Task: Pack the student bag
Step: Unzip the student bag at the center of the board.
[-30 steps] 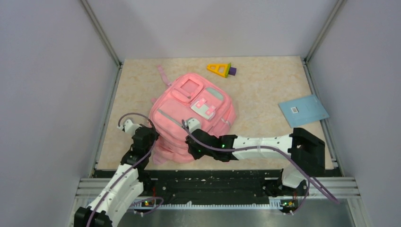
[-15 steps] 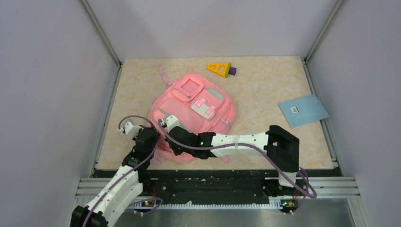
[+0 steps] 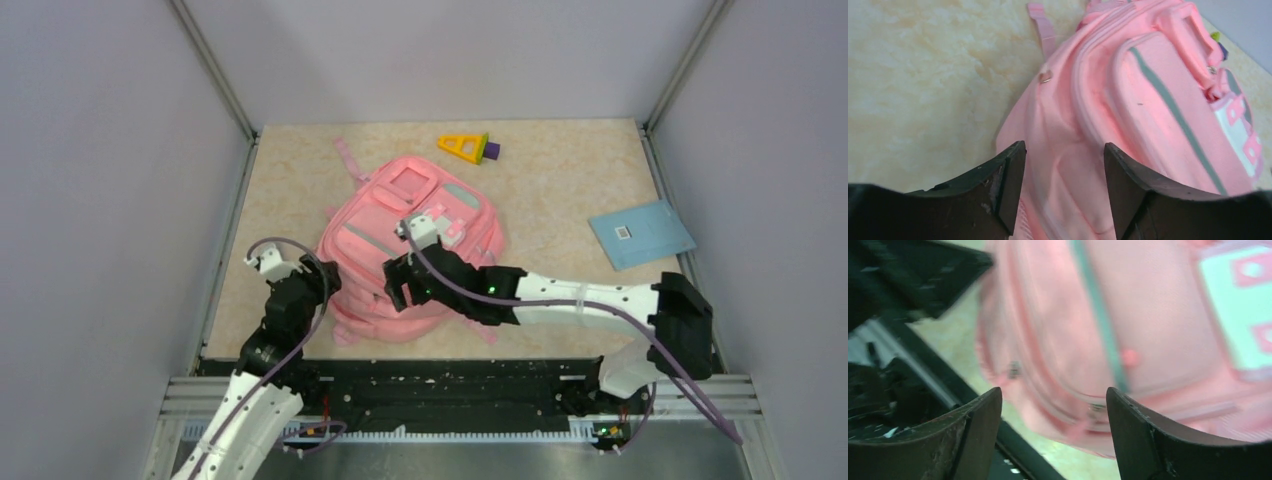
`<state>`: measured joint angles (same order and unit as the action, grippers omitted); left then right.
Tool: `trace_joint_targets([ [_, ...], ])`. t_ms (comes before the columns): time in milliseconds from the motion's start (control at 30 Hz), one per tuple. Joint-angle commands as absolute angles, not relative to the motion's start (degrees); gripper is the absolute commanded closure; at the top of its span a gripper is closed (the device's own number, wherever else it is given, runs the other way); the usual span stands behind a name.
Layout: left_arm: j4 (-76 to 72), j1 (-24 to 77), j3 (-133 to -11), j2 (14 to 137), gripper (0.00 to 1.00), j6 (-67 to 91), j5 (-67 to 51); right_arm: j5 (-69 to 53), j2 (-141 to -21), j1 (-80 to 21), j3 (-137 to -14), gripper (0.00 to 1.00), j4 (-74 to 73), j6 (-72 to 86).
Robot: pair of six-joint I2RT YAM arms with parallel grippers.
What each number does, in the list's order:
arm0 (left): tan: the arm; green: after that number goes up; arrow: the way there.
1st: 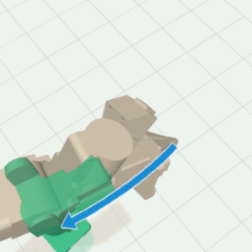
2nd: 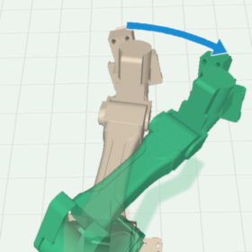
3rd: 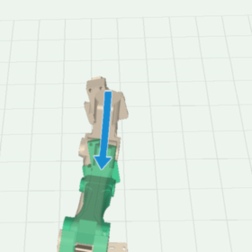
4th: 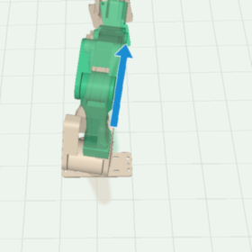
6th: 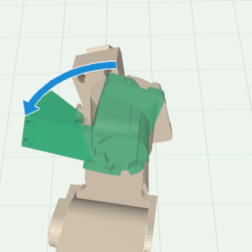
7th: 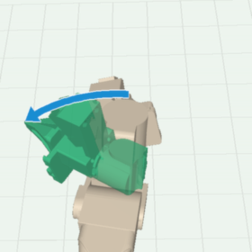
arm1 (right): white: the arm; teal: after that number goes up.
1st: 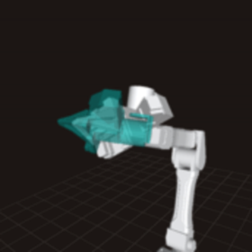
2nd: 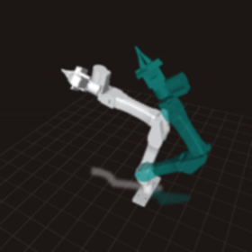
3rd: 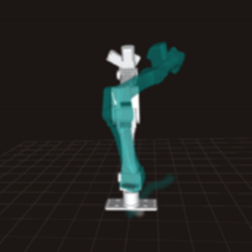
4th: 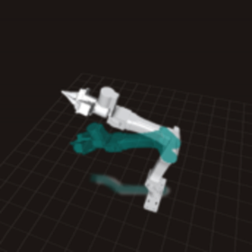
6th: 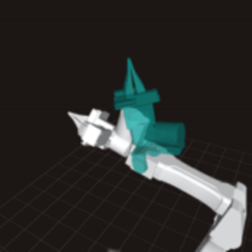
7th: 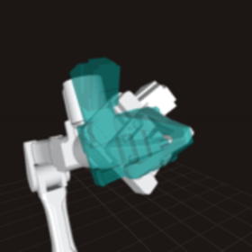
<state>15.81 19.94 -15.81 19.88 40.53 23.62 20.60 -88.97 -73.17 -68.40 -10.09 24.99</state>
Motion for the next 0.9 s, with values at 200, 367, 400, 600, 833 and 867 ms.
trace_joint_targets([
  [200,20.8,21.2,-27.1,25.3,0.35,27.5,0.8,18.7,-73.3,-56.4,-47.0,0.16,-10.0,34.4],
  [367,20.0,22.5,-28.0,28.5,0.35,29.0,-5.8,18.0,-72.2,-51.4,-39.5,0.15,-4.3,38.9],
  [400,20.5,22.6,-28.1,28.7,0.35,29.6,-5.7,18.1,-72.3,-50.4,-38.3,0.15,-3.0,39.6],
  [600,24.6,22.7,-29.0,27.2,0.33,30.9,-6.0,17.6,-73.5,-46.1,-32.9,0.15,8.0,40.5],
  [833,29.9,22.7,-29.7,25.8,0.32,33.5,-6.5,15.5,-80.2,-42.2,-33.9,0.39,16.0,37.6],
  [867,30.2,22.8,-29.7,25.8,0.32,33.9,-6.5,15.2,-81.1,-41.5,-34.3,0.50,17.0,36.8],
])
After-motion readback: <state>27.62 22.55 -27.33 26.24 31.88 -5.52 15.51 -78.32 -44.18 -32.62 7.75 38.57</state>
